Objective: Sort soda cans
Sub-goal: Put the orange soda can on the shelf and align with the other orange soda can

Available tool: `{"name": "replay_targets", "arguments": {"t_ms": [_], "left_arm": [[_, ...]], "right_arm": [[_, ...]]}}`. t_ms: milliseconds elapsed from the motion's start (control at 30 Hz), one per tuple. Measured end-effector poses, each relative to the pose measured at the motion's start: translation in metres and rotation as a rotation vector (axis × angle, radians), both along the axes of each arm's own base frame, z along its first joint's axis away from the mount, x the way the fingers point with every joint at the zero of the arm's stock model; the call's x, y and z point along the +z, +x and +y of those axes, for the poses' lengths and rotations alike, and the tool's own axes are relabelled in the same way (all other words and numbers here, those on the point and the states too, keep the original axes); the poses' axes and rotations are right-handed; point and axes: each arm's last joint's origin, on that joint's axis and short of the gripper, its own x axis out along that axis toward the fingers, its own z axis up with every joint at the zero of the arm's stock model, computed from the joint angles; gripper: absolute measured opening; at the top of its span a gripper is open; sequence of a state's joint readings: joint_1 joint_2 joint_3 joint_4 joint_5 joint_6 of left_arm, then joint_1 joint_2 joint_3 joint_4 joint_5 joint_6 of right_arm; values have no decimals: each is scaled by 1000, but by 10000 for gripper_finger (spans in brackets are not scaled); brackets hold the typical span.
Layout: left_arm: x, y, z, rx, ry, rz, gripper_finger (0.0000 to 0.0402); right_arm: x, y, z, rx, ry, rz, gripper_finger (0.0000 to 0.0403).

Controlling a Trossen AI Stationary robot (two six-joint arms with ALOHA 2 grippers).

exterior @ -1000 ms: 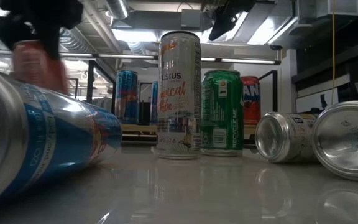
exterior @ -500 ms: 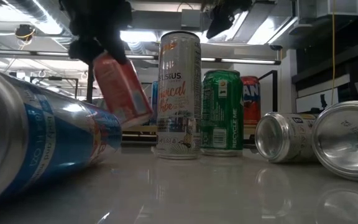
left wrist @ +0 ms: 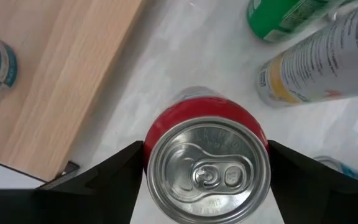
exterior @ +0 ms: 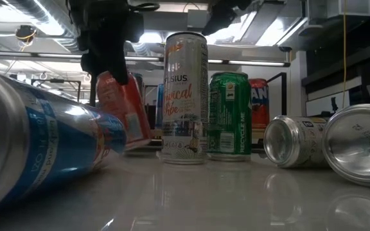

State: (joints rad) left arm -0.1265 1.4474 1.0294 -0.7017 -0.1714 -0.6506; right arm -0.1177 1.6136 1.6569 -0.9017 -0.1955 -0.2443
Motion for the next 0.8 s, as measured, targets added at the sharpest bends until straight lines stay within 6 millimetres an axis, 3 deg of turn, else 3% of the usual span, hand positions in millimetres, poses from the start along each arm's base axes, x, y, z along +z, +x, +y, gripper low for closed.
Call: {"name": "replay_targets", "arguments": {"t_ms": [800], "left_arm": [[-6, 4, -1, -8, 6, 15, 306]], "right_arm": [[-1, 2, 0, -2, 1, -5, 397]]}}
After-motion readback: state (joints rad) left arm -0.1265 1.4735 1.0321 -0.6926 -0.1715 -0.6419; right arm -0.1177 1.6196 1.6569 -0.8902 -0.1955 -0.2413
